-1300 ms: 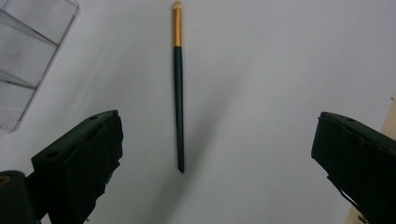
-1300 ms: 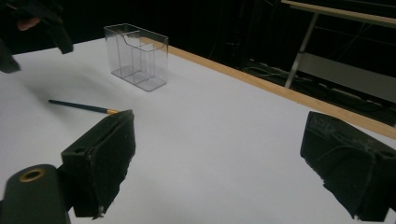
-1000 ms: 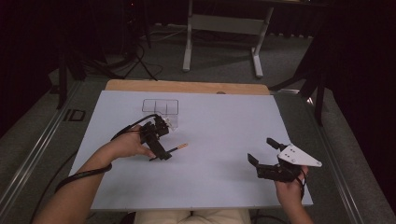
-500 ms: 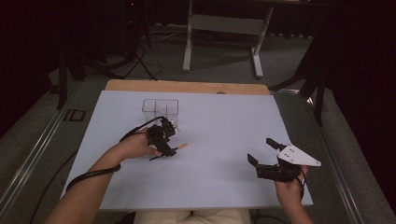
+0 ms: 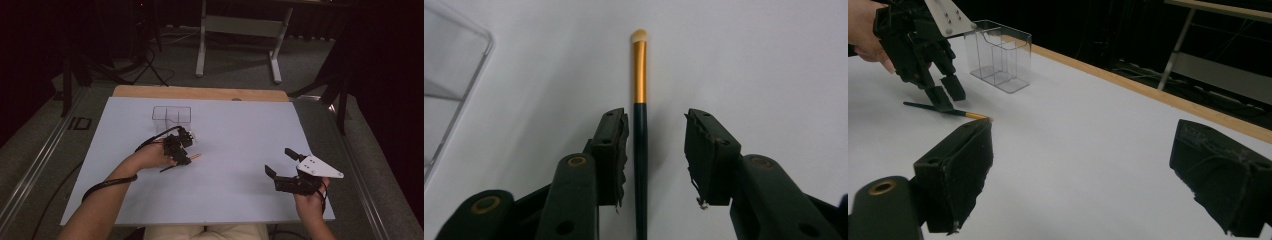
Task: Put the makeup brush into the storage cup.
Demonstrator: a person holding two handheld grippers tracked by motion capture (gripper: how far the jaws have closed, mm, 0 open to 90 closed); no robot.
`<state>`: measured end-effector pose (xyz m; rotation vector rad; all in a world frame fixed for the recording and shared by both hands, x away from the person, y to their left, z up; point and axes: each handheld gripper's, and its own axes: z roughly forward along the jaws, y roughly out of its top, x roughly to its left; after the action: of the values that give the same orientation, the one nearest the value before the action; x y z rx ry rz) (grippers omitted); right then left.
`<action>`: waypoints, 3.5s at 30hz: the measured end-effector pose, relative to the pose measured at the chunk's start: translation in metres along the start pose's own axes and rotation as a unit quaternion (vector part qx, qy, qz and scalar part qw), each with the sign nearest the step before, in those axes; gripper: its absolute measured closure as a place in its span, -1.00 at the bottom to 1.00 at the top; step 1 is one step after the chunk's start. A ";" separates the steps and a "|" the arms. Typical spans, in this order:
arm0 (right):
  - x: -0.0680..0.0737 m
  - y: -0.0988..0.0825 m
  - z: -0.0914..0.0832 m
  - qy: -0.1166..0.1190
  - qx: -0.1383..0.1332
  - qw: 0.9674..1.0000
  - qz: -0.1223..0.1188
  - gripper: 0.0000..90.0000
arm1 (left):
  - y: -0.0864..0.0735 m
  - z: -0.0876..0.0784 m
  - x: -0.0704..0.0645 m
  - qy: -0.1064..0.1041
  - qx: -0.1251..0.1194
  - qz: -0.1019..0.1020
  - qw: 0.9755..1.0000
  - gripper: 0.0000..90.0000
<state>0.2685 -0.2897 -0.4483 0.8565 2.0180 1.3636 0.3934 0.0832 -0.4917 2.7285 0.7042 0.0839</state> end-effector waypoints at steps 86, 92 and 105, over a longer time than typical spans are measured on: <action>0.007 0.001 0.004 0.018 -0.002 1.000 -0.011 -0.77 | -0.034 -0.081 -0.007 0.006 -0.166 -0.065 0.984 0.88; 0.008 0.001 0.005 0.014 0.006 1.000 -0.017 -0.77 | -0.037 -0.086 -0.008 0.013 -0.191 -0.070 0.979 0.89; 0.014 0.003 0.007 0.012 0.003 1.000 -0.026 -0.77 | -0.038 -0.091 -0.014 0.030 -0.236 -0.077 0.968 0.88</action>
<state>0.2651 -0.2748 -0.4493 0.7875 2.0496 1.3456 0.3517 0.1347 -0.4176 2.2195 0.7947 0.2638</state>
